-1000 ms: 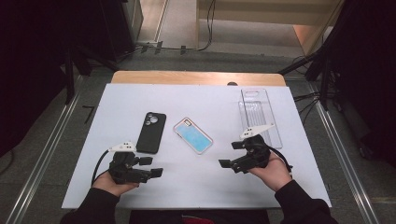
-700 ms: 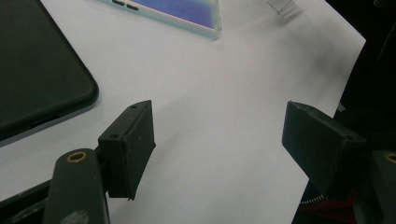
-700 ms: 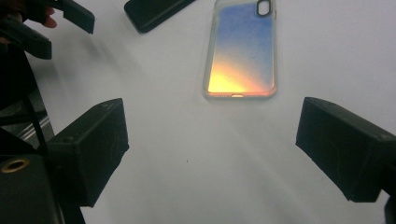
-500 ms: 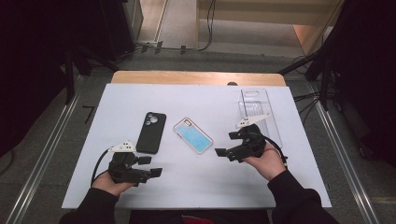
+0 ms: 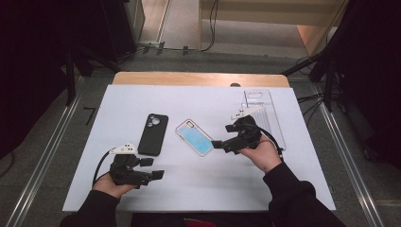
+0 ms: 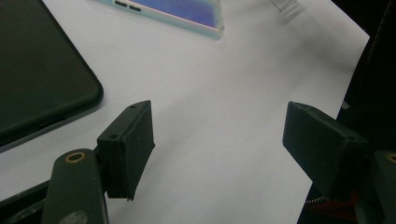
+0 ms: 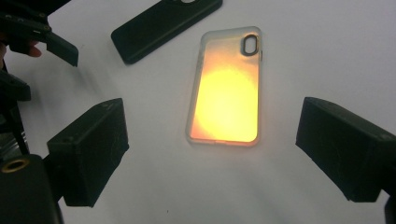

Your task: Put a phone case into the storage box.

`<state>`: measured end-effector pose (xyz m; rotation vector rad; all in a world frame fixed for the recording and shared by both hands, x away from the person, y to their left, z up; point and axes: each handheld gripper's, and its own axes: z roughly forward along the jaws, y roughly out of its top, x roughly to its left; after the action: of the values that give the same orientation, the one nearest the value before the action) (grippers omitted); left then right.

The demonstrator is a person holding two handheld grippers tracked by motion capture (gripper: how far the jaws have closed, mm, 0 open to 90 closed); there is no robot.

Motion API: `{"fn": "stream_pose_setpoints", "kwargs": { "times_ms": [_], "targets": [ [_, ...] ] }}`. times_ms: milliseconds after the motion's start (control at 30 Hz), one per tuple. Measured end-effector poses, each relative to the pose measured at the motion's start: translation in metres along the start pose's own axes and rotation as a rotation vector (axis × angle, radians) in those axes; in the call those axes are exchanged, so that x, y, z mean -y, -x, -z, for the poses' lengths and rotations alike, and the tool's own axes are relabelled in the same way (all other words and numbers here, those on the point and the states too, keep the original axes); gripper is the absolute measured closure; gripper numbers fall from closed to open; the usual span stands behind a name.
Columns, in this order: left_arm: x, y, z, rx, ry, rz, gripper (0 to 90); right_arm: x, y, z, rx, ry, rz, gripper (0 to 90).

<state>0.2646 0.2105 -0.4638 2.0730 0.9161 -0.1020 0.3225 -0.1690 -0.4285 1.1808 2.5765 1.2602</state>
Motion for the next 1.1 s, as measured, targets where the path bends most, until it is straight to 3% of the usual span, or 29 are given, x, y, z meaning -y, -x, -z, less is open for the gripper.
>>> {"fn": "stream_pose_setpoints", "kwargs": {
  "times_ms": [400,1100],
  "targets": [
    [0.0,-0.001,0.001,-0.003,0.008,0.007,24.7,-0.025,0.009,-0.015,0.019,0.01,0.001,7.5],
    [0.0,-0.002,0.001,-0.002,0.003,0.008,24.8,-0.059,0.008,-0.064,0.026,0.009,0.015,6.7]
  ]
}}
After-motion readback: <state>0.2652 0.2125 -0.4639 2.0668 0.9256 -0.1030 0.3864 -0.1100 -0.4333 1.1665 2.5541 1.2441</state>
